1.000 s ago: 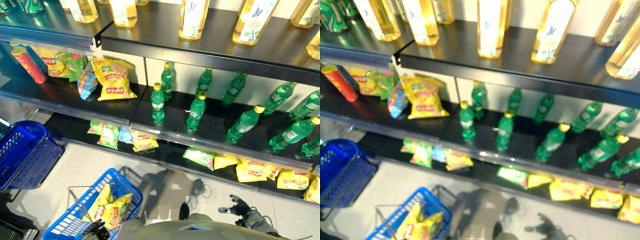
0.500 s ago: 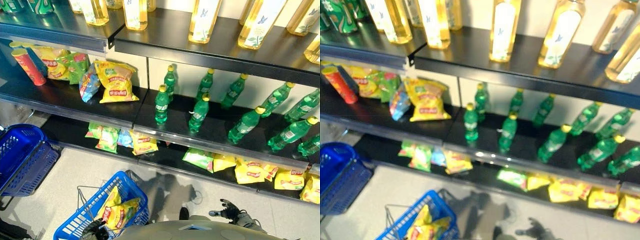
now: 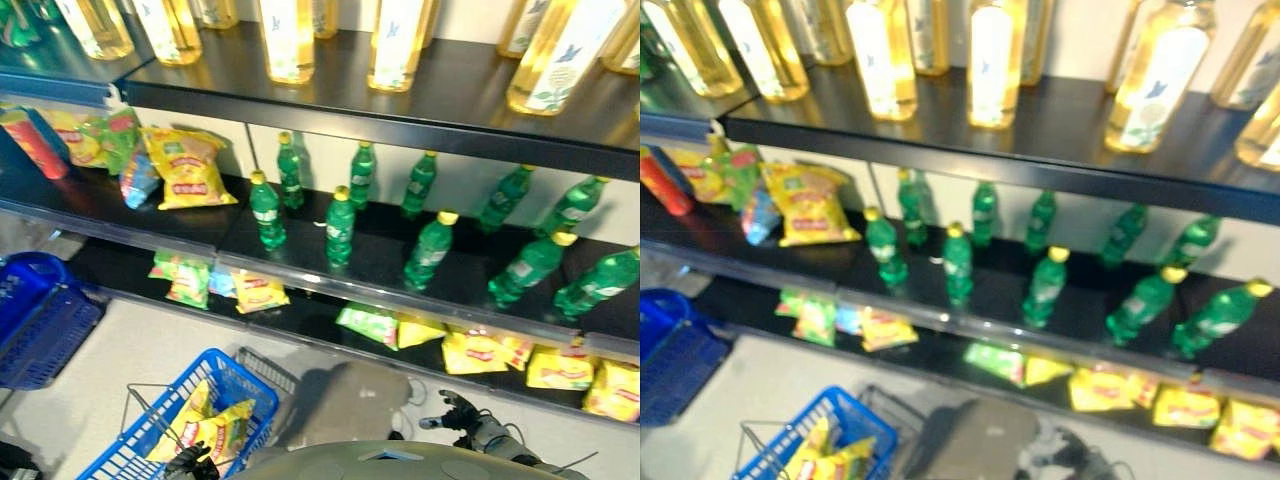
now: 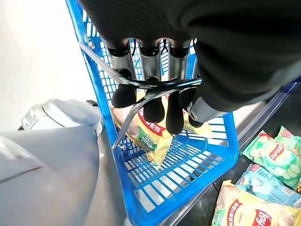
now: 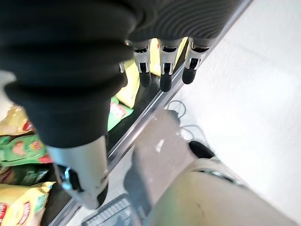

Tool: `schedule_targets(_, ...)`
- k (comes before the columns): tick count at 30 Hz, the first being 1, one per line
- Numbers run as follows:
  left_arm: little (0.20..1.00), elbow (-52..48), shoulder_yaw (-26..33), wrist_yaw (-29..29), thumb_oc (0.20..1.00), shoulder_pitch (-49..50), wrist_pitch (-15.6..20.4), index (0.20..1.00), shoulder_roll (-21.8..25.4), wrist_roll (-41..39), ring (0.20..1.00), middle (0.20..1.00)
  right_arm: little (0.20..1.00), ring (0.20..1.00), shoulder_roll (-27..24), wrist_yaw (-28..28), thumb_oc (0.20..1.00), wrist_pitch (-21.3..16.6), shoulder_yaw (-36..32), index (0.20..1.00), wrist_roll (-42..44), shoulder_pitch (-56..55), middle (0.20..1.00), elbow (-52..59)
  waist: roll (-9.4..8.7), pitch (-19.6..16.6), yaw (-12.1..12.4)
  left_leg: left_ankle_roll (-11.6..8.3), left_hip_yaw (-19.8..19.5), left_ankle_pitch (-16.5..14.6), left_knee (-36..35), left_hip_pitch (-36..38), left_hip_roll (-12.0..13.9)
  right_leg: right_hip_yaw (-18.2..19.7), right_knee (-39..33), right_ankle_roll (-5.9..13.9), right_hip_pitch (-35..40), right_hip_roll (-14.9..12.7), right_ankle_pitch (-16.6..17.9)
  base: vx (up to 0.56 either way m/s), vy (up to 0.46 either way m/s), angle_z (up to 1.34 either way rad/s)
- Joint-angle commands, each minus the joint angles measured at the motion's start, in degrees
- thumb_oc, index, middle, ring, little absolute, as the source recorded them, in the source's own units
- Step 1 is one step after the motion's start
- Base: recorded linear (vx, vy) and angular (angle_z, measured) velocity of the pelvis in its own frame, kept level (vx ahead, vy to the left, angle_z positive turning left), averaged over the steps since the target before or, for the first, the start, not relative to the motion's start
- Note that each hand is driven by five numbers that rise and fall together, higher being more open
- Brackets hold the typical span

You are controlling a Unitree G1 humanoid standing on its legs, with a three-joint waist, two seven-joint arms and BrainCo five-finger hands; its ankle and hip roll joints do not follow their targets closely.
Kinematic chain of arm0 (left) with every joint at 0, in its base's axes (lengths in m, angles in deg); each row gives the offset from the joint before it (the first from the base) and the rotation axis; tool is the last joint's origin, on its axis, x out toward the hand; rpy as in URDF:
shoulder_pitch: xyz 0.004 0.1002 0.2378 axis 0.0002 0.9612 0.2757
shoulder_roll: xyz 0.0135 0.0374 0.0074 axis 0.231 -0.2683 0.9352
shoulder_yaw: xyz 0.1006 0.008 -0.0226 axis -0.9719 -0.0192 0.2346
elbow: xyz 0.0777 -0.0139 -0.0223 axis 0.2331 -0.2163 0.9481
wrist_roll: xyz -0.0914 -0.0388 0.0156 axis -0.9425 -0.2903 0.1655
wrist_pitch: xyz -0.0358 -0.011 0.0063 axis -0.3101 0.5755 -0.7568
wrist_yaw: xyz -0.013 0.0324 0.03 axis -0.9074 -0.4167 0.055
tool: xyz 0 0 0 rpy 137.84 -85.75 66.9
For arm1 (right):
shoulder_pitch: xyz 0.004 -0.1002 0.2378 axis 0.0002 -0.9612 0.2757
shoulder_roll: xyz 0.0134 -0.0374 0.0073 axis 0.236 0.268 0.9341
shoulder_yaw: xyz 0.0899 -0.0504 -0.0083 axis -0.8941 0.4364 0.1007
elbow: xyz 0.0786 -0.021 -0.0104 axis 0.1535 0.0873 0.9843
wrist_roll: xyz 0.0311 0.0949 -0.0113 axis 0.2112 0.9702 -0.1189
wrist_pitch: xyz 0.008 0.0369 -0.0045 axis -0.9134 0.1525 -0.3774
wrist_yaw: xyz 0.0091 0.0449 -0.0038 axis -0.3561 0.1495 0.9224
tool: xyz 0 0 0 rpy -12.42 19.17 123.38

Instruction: Pick up the snacks into the basket

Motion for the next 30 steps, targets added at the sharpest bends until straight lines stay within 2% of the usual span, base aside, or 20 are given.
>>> schedule_targets(1,0.2,-0.22,-1.02,-0.16,0.2,-2.56,0.86,0.2,-0.47,-0.52,0.2,0.2,1.0,1.0,-1.41,-1.53,1.0,-0.77,0.34,1.0,1.73,3.19,1.0,-1.19,-1.12,2.96,-1.93,0.7,12.82,-3.97,-2.12,0.33,-3.97,-0.63,-3.33,6.04,2.97,-4.31,3.3,-0.17,-0.315,0.5)
schedule_targets(2,0.2,-0.23,-1.02,-0.16,0.2,-2.56,0.86,0.2,-0.47,-0.52,0.2,0.2,1.0,1.0,-1.42,-1.53,1.0,-0.78,0.34,1.0,1.73,3.19,1.0,-1.2,-1.12,2.99,-1.92,0.72,12.82,-4.04,-2.03,0.31,-3.97,-0.63,-3.34,6.05,3.0,-4.32,3.3,-0.13,-0.283,0.56)
schedule_targets(3,0.2,-0.35,-1.29,0.07,0.2,-2.29,0.91,0.2,-1.12,-0.24,0.2,0.2,1.0,1.0,-1.81,-1.61,1.0,-0.73,-0.27,1.0,2.29,3.05,1.0,-1.58,-0.97,3.01,-1.96,1.12,12.88,-5.96,-0.55,0.37,-6.0,-1.1,-4.42,5.71,3.38,-4.05,3.7,-0.05,-0.162,0.32)
schedule_targets(5,0.2,-0.44,-2.07,0.8,0.2,-2.12,0.92,0.2,-2.03,0.26,0.2,0.2,1.0,1.0,-2.22,-1.52,1.0,-0.97,-0.82,1.0,2.45,3.09,1.0,-2.54,-0.9,2.36,-1.49,2.64,9.17,-10.35,2.38,-0.06,-12.16,-0.82,-5.62,5.03,3.08,-3.35,4.39,-0.05,-0.207,0.15)
schedule_targets(7,0.2,-0.51,-2.45,2.11,0.2,-1.33,0.31,0.2,-2.98,0.77,0.2,0.2,1.0,1.0,-2.26,-1.56,1.0,-1.15,-1.73,1.0,2.54,2.59,1.0,-3.38,-0.76,1.9,-1.33,4.78,8.05,-15.11,5.41,1.33,-18.52,-0.44,-6.56,4.63,3.79,-1.84,4.87,-0.04,-0.146,0.07)
schedule_targets(8,0.2,-0.51,-2.45,2.1,0.2,-1.35,0.31,0.2,-2.96,0.77,0.2,0.2,1.0,1.0,-2.24,-1.56,1.0,-1.15,-1.73,1.0,2.54,2.6,1.0,-3.39,-0.83,1.8,-1.36,4.79,8.04,-14.96,5.32,1.2,-18.59,-0.45,-6.59,4.63,3.65,-1.9,4.94,-0.05,-0.109,0.04)
schedule_targets(9,0.2,-0.69,-2.54,2.53,0.2,-0.89,0.22,0.2,-3.23,0.76,0.2,0.2,1.0,1.0,-2.17,-1.52,1.0,-1.27,-2.08,1.0,2.84,2.59,1.0,-3.44,-0.13,1.72,-0.85,5.14,4.17,-15.5,7.22,2.49,-22.3,0.59,-6.37,4.18,3.59,-0.2,5.05,-0.04,-0.045,0.09)
schedule_targets(10,0.2,-0.74,-2.37,2.55,0.2,-0.94,0.11,0.2,-3.07,0.82,0.2,0.2,1.0,1.0,-2.03,-1.43,1.0,-1.36,-2.26,1.0,3.21,2.68,1.0,-3.32,-0.15,1.41,-1.1,5.85,3.84,-16.12,6.36,3.05,-23.11,0.91,-6.21,4.23,3.01,0.26,5.25,-0.06,-0.039,-0.05)
schedule_targets(11,0.2,-0.98,-2.24,2.43,0.2,-0.79,0.26,0.2,-2.93,0.74,0.2,0.2,1.0,1.0,-1.82,-1.56,1.0,-1.44,-2.77,1.0,3.76,2.41,1.0,-3.48,-0.13,1.27,-1.67,6.66,4.8,-17.03,4.82,3.96,-22.88,0.85,-6.18,4.46,3.05,0.53,5.48,-0.04,-0.002,-0.15)
schedule_targets(13,0.2,-1.02,-2.16,2.33,0.2,-0.36,0.14,0.2,-2.51,1.61,0.2,0.2,1.0,1.0,-1.18,-1.34,1.0,-1.19,-2.82,1.0,3.91,2.06,1.0,-3.48,0.1,0.82,-2.21,7.15,5.12,-16.84,1.98,5.5,-22.66,0.96,-5.76,4.26,3.25,1.25,5.36,-0.02,0.011,-0.11)
schedule_targets(19,0.2,-1.4,-2.38,1.9,0.2,-0.84,0.22,0.2,-1.6,2.76,0.2,0.2,1.0,1.0,-0.26,-1.2,1.0,-1.32,-2.73,1.0,4.41,1.62,1.0,-2.79,-0.34,-0.16,-2.67,7.15,4.75,-14.94,-2.97,6.67,-22.8,0.66,-5.86,4.44,2.59,1.47,6.34,-0.06,0.024,0.0)
schedule_targets(21,0.2,-1.8,-3.38,1.82,0.2,-1.95,0.36,0.2,-1.15,3.17,0.2,0.2,1.0,1.0,0.26,-1.07,1.0,-1.16,-1.81,1.0,4.13,2.21,1.0,-1.52,0.14,0.88,-3.28,7.27,4.51,-13.16,-3.73,5.53,-21.84,3.28,-2.45,4.7,0.47,1.45,6.07,-0.23,-0.018,-0.08)
schedule_targets(22,0.2,-1.78,-3.37,1.82,0.2,-1.97,0.37,0.2,-1.15,3.17,0.2,0.2,1.0,1.0,0.26,-1.07,1.0,-1.15,-1.82,1.0,4.13,2.22,1.0,-1.52,0.12,0.89,-3.22,7.28,4.57,-13.18,-3.7,5.51,-21.85,3.34,-2.33,4.7,0.39,1.44,6.01,-0.31,-0.117,-0.14)
schedule_targets(23,0.2,-2.27,-3.12,1.53,0.2,-2.58,0.68,0.2,-0.89,1.85,0.2,0.2,1.0,1.0,0.44,-0.96,1.0,-0.99,-1.34,1.0,3.9,2.78,1.0,-0.94,0.81,1.39,-2.62,7.32,4.58,-12.16,-3.31,3.68,-20.56,3.89,-0.07,5.04,0.59,-0.19,4.71,-0.17,-0.089,-0.14)
schedule_targets(24,0.2,-2.27,-3.12,1.53,0.2,-2.58,0.68,0.2,-0.9,1.84,0.2,0.2,1.0,1.0,0.43,-0.96,1.0,-0.99,-1.34,1.0,3.9,2.78,1.0,-0.94,0.8,1.41,-2.6,7.32,4.6,-12.21,-3.26,3.69,-20.57,3.92,0.06,5.05,0.56,-0.21,4.62,-0.28,-0.226,-0.11)
schedule_targets(25,0.2,-2.2,-2.62,1.18,0.2,-3.24,0.88,0.2,-0.42,0.87,0.2,0.2,1.0,1.0,0.79,-0.72,1.0,-0.89,-1.02,1.0,3.65,2.86,1.0,-0.44,1.25,1.36,-1.94,7.08,3.21,-11.53,-3.03,2.02,-19.43,6.98,0.99,5.21,1.86,-2.8,4.02,-0.16,-0.224,0.07)
schedule_targets(26,0.2,-2.14,-2.62,1.19,0.2,-3.4,0.78,0.2,-0.36,0.67,0.2,0.2,1.0,1.0,0.86,-0.73,1.0,-0.79,-1.04,1.0,3.33,2.94,1.0,-0.53,1.46,1.18,-1.42,6.84,2.71,-11.49,-2.64,1.34,-18.82,7.4,0.85,5.51,2.56,-4.83,4.46,-0.19,-0.296,0.23)
schedule_targets(27,0.2,-1.84,-2.56,1.21,0.2,-3.38,0.69,0.2,-0.33,0.65,0.2,0.2,1.0,1.0,1.02,-0.81,1.0,-0.7,-1.14,1.0,3.01,3.01,1.0,-0.66,1.55,1.1,-1.05,6.69,2.38,-11.73,-2.16,1.11,-18.32,7.31,0.63,5.78,3.32,-6.54,4.81,-0.08,-0.158,0.32)
schedule_targets(28,0.2,-1.83,-2.57,1.22,0.2,-3.38,0.7,0.2,-0.33,0.64,0.2,0.2,1.0,1.0,1.03,-0.82,1.0,-0.71,-1.15,1.0,3.0,3.01,1.0,-0.66,1.55,1.19,-1.08,6.69,2.33,-11.81,-2.08,1.19,-18.33,7.26,0.62,5.79,3.47,-6.56,4.76,-0.07,-0.168,0.34)
schedule_targets(30,0.2,-1.47,-2.27,0.92,0.2,-3.2,0.69,0.2,-0.34,0.31,0.2,0.2,1.0,1.0,1.32,-1.09,1.0,-0.63,-1.21,1.0,2.49,3.19,1.0,-0.29,1.53,1.14,-0.29,6.2,1.9,-12.14,-0.82,0.47,-17.28,6.59,0.65,6.42,4.47,-9.89,6.15,-0.1,-0.256,0.06)
